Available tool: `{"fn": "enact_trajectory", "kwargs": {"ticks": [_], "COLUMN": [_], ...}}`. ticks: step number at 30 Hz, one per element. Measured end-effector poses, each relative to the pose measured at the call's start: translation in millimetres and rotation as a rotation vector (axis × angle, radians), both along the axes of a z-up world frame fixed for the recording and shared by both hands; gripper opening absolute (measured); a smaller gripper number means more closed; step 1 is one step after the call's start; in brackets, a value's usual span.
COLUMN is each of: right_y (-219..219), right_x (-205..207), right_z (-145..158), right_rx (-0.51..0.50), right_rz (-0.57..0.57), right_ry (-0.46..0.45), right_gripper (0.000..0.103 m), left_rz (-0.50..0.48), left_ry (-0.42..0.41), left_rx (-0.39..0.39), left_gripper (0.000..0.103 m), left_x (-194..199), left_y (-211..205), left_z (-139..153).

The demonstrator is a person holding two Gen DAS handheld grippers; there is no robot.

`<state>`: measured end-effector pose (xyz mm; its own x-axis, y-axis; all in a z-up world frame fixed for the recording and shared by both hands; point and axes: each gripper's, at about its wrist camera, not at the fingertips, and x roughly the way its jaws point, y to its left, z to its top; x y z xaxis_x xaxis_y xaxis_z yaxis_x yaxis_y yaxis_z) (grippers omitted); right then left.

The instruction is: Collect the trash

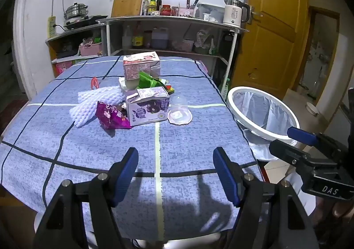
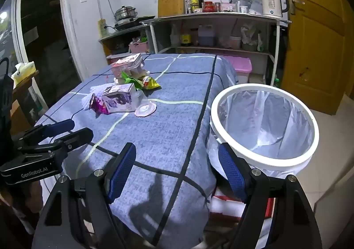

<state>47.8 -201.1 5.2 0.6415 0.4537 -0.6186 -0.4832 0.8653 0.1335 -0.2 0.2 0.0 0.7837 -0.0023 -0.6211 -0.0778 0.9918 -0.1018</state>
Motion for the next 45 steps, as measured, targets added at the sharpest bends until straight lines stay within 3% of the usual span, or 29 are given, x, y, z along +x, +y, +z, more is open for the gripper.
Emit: {"fn": "enact_trajectory", "kwargs": {"ticks": [4,45], "right_y": [4.1,0.2], "right_x": [0.7,-8.0], "right_z": [1.2,6.4], "right_rx": [-0.038,-0.027], "right_rz": [0.001,0.004], "right_ry": [-0.007,-0.008], "right_gripper": [0.077,0.077], "left_rz": [0.001,-0.018], "left_ry": [0.001,-0.005], "left_rx": [0.000,-0.015], "left_gripper": [0.072,0.072], "left_x": [0.2,-5.9], "left_y": [0.2,-5.1], "left_z": [-0.1,5.5]}}
